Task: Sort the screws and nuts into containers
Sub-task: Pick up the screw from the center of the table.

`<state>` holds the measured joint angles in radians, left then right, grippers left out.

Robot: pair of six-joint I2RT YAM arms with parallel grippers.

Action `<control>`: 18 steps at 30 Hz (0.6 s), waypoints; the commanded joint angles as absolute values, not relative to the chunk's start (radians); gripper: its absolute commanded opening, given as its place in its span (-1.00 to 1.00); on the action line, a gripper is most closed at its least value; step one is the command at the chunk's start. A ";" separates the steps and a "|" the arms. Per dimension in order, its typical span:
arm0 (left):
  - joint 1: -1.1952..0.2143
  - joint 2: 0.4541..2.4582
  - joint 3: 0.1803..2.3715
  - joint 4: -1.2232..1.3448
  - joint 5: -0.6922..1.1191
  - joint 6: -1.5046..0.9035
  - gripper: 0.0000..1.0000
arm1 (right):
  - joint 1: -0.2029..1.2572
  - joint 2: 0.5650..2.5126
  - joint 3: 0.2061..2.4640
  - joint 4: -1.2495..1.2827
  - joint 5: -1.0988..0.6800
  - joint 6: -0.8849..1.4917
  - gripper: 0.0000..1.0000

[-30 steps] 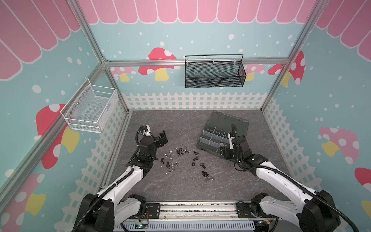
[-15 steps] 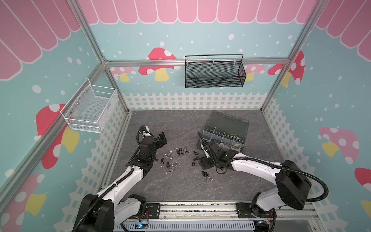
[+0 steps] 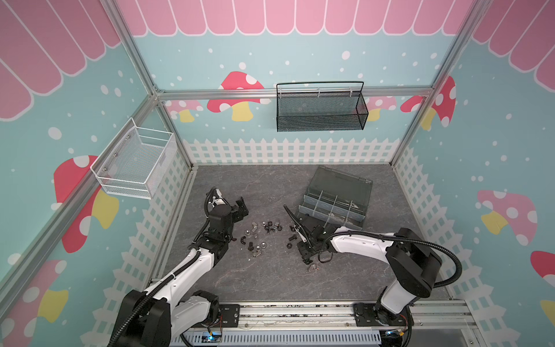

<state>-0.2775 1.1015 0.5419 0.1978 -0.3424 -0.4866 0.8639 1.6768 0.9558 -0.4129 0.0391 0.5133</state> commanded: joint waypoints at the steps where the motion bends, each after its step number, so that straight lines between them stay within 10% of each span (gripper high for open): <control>1: -0.281 1.095 0.534 0.184 -0.365 -0.512 0.99 | 0.867 1.708 0.984 -0.439 0.076 0.506 -0.33; 18: -0.281 1.085 0.528 0.184 -0.391 -0.498 0.99 | 0.867 1.747 1.018 -0.455 0.115 0.501 -1.00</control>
<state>-0.2775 1.1015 0.5411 0.1978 -0.3660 -0.4862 0.8642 1.7527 1.0111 -0.4118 0.0914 0.4946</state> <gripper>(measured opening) 0.994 0.110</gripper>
